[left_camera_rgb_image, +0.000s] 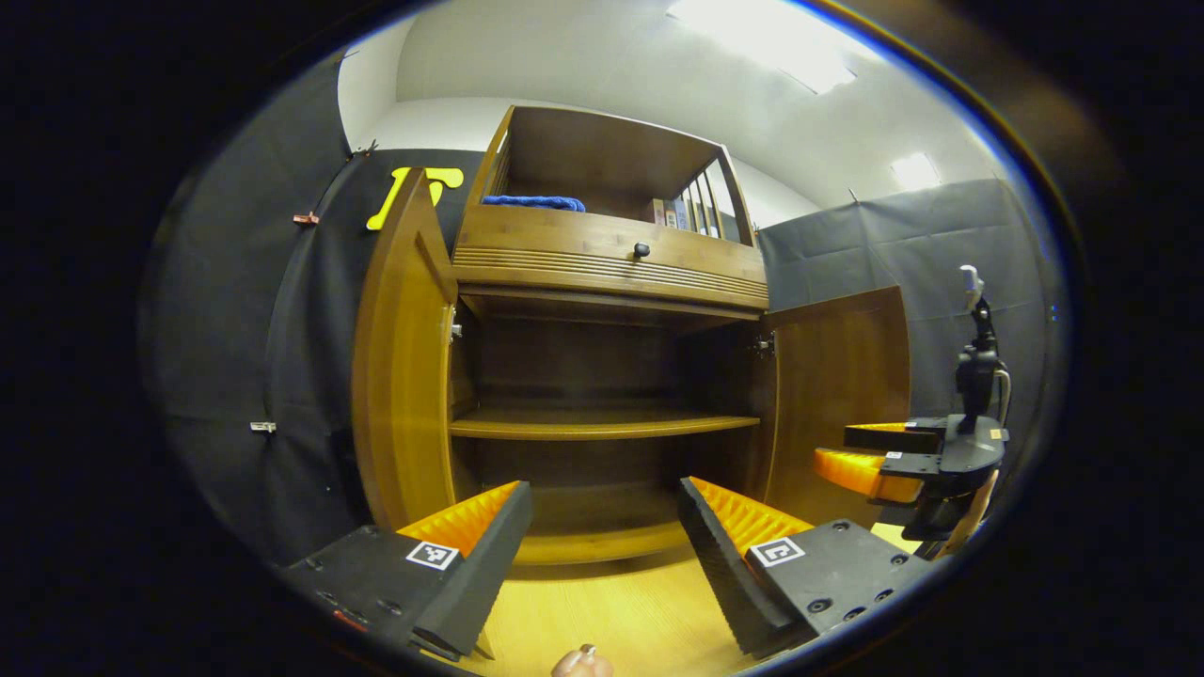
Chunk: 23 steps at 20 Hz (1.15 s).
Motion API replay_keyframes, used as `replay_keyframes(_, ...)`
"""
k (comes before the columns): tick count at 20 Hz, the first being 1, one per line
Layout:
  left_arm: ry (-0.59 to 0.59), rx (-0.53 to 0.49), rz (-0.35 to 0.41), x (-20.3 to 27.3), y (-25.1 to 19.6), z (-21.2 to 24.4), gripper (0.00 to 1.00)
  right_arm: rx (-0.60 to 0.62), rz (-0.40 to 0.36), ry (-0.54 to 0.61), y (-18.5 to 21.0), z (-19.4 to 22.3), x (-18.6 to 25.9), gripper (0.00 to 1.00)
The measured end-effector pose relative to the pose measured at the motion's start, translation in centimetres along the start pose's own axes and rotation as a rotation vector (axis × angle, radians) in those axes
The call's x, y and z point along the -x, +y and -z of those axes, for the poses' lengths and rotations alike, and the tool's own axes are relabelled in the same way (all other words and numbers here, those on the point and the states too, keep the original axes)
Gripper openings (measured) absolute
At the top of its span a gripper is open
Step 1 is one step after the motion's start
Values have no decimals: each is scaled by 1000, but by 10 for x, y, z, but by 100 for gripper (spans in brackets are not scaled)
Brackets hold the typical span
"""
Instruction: Open the right door of the double-door shoe cabinet with the right hand, and open the left door with the left hand.
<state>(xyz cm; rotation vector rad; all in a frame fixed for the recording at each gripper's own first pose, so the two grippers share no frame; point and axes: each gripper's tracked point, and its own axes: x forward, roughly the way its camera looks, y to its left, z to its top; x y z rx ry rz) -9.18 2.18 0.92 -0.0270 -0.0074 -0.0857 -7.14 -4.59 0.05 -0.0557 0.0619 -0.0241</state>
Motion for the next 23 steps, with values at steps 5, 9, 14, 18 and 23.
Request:
replay_keyframes(5, 20, 15, -35, -27, 2, 1, 98, 20, 23, -22, -8, -10, -4, 97)
replay_keyframes(9, 36, 7, -69, -36, 6, 6, 97, 34, 23, -16, -9, -9, -8, 97)
replay_keyframes(14, 48, 6, -73, -42, 6, 9, 97, 34, 3, 5, -5, -3, -14, 97)
replay_keyframes(18, 45, 9, -81, -48, 11, 8, 98, 39, -1, 11, -3, -3, -19, 97)
replay_keyframes(23, 43, 15, -73, -47, 12, 8, 97, 54, -16, 11, 4, -2, -23, 97)
